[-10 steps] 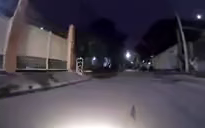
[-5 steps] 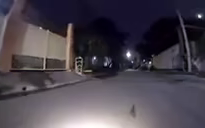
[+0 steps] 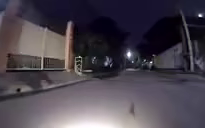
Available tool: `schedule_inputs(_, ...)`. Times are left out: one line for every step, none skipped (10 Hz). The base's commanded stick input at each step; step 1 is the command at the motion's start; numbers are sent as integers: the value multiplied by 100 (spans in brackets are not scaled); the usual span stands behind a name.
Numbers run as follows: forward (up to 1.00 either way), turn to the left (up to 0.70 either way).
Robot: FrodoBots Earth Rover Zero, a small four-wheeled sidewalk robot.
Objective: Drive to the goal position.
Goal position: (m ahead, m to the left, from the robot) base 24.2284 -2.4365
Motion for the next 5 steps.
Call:
schedule_inputs(50,0)
schedule_inputs(50,0)
schedule_inputs(50,0)
schedule_inputs(50,0)
schedule_inputs(50,0)
